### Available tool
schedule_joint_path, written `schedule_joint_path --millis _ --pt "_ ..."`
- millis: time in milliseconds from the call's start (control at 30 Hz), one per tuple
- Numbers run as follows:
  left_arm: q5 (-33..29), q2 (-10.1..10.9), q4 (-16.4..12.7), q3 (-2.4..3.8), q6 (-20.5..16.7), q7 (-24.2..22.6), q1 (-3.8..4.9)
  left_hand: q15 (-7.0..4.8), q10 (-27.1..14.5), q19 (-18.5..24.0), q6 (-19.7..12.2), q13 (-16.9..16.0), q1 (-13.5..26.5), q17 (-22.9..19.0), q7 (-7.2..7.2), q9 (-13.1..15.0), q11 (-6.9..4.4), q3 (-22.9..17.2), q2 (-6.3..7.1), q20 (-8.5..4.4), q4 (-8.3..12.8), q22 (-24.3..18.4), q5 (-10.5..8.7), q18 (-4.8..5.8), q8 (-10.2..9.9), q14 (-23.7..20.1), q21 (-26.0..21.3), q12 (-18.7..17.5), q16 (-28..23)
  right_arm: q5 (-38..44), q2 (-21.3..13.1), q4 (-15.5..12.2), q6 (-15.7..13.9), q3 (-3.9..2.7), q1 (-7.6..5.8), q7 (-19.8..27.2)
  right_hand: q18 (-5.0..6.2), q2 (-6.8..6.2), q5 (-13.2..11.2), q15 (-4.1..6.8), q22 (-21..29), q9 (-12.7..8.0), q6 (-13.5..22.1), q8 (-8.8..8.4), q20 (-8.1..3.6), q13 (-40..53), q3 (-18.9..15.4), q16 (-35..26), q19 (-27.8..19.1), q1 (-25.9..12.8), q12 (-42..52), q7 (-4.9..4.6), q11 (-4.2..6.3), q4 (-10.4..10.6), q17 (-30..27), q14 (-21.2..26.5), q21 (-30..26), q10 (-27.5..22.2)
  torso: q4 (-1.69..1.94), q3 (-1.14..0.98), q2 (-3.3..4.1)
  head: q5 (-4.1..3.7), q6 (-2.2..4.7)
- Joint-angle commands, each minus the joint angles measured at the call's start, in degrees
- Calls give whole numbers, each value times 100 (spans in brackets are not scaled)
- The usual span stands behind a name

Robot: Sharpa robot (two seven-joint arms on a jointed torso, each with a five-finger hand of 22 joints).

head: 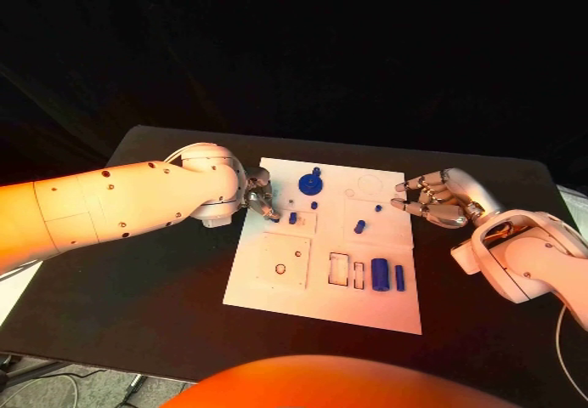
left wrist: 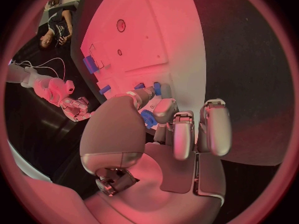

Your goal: Assemble the parts on the task board

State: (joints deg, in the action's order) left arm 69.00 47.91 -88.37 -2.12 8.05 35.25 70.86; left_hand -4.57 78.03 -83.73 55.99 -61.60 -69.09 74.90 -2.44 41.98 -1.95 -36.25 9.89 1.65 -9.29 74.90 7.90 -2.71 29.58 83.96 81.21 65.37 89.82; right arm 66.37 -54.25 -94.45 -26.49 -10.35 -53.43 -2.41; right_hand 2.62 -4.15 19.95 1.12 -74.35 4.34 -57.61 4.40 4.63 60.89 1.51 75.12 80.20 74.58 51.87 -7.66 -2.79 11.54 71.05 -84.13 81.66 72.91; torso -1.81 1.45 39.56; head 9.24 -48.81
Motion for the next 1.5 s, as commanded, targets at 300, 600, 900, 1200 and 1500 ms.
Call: schedule_joint_path --millis 300,600,900,1200,1500 --pt "-52 -46 57 -19 232 66 -19 -29 61 -143 64 -28 51 1510 26 -22 -2 -852 52 -12 795 708 51 22 40 604 28 36 18 44 2 -7 61 0 5 38 111 38 17 44 7 5 -49 9 11 -6 -22 -27 -36 38 -32 0 13 18 -8 -200 -23 -36 3 -1 2 3 -5" --pt "-148 -136 150 -18 202 83 -18 -37 86 -146 96 -36 163 1510 46 -44 -13 -872 -1 -17 741 713 56 22 76 604 28 47 18 44 27 9 71 0 11 40 112 41 26 44 12 5 -54 10 10 -19 -42 -37 -38 41 -39 0 13 34 -15 -200 -28 -42 -3 -1 3 15 -15" --pt "-271 -222 245 -18 350 104 -18 -55 122 -146 156 -85 416 1510 88 -80 -39 -815 -60 -30 640 718 45 21 148 604 20 93 18 44 25 4 73 0 20 45 112 41 27 44 12 5 -54 10 10 -18 -43 -37 -38 42 -38 1 13 35 -14 -200 -29 -41 -1 2 3 1 -26" --pt "-289 -268 299 -17 465 130 -17 -89 201 -177 256 -225 750 1510 155 -160 -87 -573 -31 -58 519 772 32 35 210 604 63 220 18 44 17 -4 75 0 21 45 112 41 27 44 12 5 -54 10 10 -18 -43 -37 -38 42 -38 1 13 35 -14 -200 -29 -41 1 2 0 -14 -33" --pt "-264 -295 350 -17 448 139 -17 -109 252 -206 334 -322 911 1510 184 -239 -110 -311 -24 -79 443 818 27 48 229 604 103 302 18 44 15 -8 71 0 22 49 112 41 27 44 12 5 -54 10 10 -18 -43 -37 -38 42 -38 1 13 35 -14 -200 -29 -41 4 6 -2 -22 -34"
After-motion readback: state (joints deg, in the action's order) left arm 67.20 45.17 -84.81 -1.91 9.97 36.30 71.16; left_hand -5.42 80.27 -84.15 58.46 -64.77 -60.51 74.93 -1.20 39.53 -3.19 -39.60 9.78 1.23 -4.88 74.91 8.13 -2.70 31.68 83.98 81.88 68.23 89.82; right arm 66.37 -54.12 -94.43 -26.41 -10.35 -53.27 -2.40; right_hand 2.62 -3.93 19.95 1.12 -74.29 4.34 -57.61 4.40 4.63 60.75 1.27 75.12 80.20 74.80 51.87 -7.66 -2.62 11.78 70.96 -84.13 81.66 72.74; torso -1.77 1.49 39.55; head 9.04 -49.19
